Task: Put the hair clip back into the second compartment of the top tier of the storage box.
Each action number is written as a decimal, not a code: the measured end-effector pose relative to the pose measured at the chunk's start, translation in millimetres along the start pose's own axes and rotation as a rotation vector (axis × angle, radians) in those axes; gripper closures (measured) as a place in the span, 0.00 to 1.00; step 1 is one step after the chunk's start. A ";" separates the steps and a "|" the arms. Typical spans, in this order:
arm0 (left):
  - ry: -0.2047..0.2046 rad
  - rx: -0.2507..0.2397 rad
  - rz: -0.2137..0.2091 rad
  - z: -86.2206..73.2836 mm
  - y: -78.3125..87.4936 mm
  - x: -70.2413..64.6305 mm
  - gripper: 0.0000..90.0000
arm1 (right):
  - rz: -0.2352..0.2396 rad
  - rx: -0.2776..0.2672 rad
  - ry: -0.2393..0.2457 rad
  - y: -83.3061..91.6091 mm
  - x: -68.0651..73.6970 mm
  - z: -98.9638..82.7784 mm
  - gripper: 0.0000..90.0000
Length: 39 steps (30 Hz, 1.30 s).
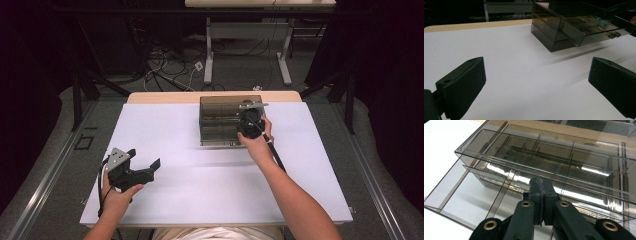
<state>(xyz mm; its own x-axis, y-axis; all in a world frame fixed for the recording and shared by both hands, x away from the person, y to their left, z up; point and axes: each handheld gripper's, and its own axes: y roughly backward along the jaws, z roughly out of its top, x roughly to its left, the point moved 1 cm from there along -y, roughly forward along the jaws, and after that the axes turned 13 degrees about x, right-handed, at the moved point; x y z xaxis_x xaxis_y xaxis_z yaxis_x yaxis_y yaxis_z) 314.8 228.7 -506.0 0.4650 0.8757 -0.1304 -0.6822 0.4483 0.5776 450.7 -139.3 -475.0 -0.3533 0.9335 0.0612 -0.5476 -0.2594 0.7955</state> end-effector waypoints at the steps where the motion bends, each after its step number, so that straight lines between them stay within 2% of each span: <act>1: 0.000 0.000 0.000 0.0 0.0 0.0 0.01 | -0.004 -0.003 0.003 -0.6 -0.3 0.1 0.99; 11: 0.000 -0.004 0.003 0.0 -0.3 0.0 0.01 | -0.003 0.000 0.012 -2.2 0.9 -0.1 0.99; 18: 0.000 -0.003 0.005 0.0 -0.2 0.1 0.01 | 0.015 0.000 0.007 -1.0 2.7 -0.1 0.92; 19: -0.009 -0.002 0.009 0.3 -0.1 0.8 0.01 | 0.019 -0.002 0.014 -0.9 2.6 0.0 0.89; 33: 0.002 0.003 0.005 0.1 -3.8 2.1 0.01 | 0.042 0.005 0.002 -0.8 3.2 -0.7 0.67; 38: 0.003 0.007 0.005 -0.7 -3.7 1.9 0.01 | 0.055 -0.005 0.005 0.3 6.1 -1.4 0.51; 39: 0.003 0.007 0.005 -0.7 -3.7 1.9 0.01 | 0.055 -0.005 0.005 0.3 6.1 -1.4 0.51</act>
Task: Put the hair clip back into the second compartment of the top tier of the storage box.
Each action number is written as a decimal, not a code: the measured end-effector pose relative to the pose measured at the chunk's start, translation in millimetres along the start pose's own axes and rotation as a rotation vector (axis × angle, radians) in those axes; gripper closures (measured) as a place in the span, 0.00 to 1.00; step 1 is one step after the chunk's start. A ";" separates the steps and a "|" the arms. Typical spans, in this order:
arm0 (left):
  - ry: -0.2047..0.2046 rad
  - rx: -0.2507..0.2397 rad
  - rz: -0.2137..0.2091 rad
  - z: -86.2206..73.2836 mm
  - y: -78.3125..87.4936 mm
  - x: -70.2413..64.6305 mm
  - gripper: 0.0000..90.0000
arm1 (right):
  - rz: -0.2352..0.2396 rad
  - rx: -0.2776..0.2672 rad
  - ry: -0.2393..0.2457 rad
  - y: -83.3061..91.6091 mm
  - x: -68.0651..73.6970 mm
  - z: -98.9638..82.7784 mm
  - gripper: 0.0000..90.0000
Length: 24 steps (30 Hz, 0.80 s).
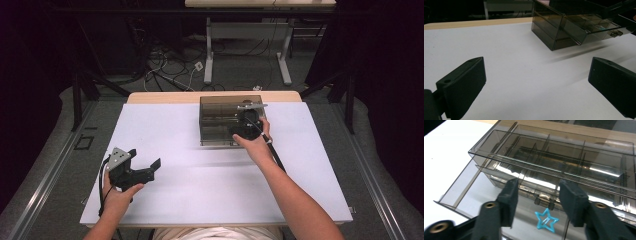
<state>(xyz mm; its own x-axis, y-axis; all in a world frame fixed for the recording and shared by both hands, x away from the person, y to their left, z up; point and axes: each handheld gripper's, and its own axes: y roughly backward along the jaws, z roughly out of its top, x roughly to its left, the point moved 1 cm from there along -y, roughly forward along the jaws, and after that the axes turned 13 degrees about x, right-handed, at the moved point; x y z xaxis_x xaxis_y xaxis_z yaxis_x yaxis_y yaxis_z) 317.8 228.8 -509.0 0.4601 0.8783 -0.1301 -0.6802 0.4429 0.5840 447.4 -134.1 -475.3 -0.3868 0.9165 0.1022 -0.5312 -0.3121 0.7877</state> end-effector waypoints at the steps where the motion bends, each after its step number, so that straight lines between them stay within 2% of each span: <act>1: 0.001 0.001 0.000 -0.1 0.0 0.0 0.01 | 0.006 0.005 -0.002 0.2 0.6 -0.3 0.48; 8: 0.004 -0.001 0.001 0.6 -0.4 -0.3 0.01 | 0.014 0.009 0.005 1.6 2.2 -1.3 0.36; 11: 0.011 -0.008 0.000 0.9 -0.3 -0.5 0.01 | 0.008 0.003 0.005 3.3 2.9 -1.8 0.27; 12: 0.011 -0.008 0.000 0.9 -0.3 -0.5 0.01 | 0.008 0.003 0.005 3.3 2.9 -1.8 0.27; 13: 0.001 0.004 -0.002 1.0 0.9 0.7 0.01 | 0.008 -0.003 0.006 4.4 3.4 -1.8 0.22; 17: 0.008 -0.003 -0.004 1.3 0.8 0.4 0.01 | 0.000 -0.011 0.011 6.3 5.0 -1.9 0.17; 18: 0.003 -0.002 -0.004 1.6 1.3 0.5 0.01 | -0.013 -0.017 0.019 7.6 5.7 -2.1 0.15; 23: 0.006 -0.009 -0.005 2.2 0.5 -0.4 0.01 | -0.019 -0.030 0.039 10.4 8.5 -3.0 0.07; 24: -0.004 -0.003 0.000 2.3 1.1 0.2 0.01 | -0.023 -0.037 0.049 11.9 10.1 -3.6 0.03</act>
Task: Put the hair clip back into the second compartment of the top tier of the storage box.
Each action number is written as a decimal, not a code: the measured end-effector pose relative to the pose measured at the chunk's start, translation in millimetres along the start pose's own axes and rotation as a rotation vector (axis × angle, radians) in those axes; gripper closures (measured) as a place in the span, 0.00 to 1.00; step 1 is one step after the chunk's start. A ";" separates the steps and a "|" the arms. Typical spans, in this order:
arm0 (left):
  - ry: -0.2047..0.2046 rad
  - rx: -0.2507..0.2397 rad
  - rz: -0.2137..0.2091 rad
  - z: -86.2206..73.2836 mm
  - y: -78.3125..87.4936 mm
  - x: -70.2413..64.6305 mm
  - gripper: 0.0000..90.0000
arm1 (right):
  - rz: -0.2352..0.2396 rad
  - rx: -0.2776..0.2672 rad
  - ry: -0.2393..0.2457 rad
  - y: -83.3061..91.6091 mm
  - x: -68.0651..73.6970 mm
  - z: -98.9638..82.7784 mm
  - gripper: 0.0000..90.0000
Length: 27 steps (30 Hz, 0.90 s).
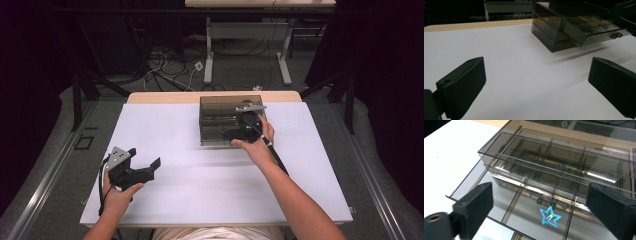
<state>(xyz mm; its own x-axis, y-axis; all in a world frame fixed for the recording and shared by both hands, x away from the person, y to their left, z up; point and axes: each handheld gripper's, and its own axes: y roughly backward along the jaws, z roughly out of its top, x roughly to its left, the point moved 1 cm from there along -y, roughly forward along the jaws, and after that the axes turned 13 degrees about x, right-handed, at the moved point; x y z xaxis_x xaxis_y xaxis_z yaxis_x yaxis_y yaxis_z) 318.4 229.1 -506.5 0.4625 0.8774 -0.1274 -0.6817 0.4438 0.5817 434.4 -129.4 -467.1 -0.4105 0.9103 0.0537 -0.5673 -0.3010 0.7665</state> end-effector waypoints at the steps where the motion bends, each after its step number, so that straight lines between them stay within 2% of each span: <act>1: 0.000 -0.002 0.000 0.1 0.2 0.1 0.01 | -0.004 -0.002 0.006 1.1 0.5 -0.4 0.02; 9: 0.017 -0.007 -0.005 0.6 -0.3 0.7 0.01 | 0.017 -0.012 0.033 10.7 4.3 -6.6 0.00; 13: 0.010 0.000 -0.007 0.5 0.0 1.0 0.01 | 0.021 -0.014 0.033 16.0 4.1 -10.5 0.00; 22: 0.010 0.004 -0.013 0.5 -0.3 0.5 0.01 | 0.010 -0.033 0.067 31.5 3.3 -25.7 0.00; 27: 0.008 0.007 -0.016 0.6 -0.5 0.4 0.01 | 0.023 -0.042 0.068 39.3 1.3 -32.8 0.00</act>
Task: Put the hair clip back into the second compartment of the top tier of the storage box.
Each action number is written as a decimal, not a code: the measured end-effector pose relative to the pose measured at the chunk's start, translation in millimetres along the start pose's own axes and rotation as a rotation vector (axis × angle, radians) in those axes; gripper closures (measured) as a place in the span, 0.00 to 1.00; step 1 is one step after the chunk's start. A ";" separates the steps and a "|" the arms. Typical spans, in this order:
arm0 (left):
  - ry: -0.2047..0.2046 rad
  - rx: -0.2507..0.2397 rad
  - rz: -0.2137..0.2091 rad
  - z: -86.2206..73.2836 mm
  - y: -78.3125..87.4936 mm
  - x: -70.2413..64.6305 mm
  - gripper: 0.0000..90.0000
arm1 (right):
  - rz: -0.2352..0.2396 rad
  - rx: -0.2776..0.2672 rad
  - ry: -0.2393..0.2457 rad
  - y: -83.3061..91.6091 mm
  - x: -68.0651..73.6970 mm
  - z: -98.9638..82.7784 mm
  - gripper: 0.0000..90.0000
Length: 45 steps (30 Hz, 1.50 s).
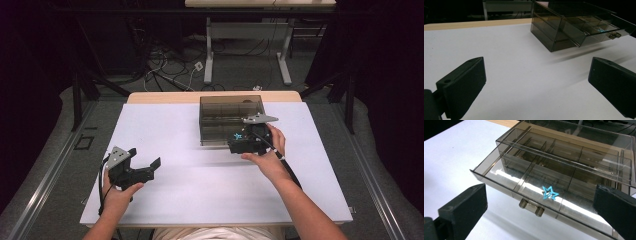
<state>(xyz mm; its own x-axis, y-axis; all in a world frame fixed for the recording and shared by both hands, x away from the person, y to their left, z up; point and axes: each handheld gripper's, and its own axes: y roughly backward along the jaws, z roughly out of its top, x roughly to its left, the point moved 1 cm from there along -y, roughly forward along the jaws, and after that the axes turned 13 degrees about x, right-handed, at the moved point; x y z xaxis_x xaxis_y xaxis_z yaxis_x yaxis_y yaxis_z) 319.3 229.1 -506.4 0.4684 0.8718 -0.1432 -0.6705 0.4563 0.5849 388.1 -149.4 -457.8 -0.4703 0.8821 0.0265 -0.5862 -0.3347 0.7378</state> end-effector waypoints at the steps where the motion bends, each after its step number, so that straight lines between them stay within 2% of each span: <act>1: 0.000 0.001 -0.001 0.0 0.0 0.0 0.01 | 0.001 0.000 0.001 1.6 -0.2 -1.3 0.00; 13: -0.003 0.005 -0.001 0.0 0.1 0.2 0.01 | 0.011 -0.015 0.042 11.7 2.0 -26.0 0.00; 21: -0.003 0.007 -0.001 -0.1 -0.3 0.1 0.01 | 0.028 -0.011 0.039 17.7 -0.5 -41.5 0.00; 27: 0.007 0.005 -0.003 -0.2 -1.3 -0.3 0.01 | 0.022 -0.011 0.029 21.5 -4.9 -56.2 0.00; 37: 0.006 0.009 0.001 -0.3 -1.2 0.5 0.01 | -0.002 -0.010 -0.004 27.0 -22.6 -74.8 0.00; 45: 0.014 0.006 0.002 -0.3 -1.9 0.5 0.01 | -0.040 -0.004 -0.045 28.8 -45.4 -88.2 0.00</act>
<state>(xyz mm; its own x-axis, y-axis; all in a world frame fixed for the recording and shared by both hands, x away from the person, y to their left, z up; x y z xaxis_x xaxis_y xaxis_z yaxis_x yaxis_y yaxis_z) 320.6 228.7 -507.8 0.4589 0.8751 -0.1536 -0.6677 0.4537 0.5903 334.4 -228.3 -497.3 -0.4168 0.9086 0.0276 -0.6062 -0.3004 0.7364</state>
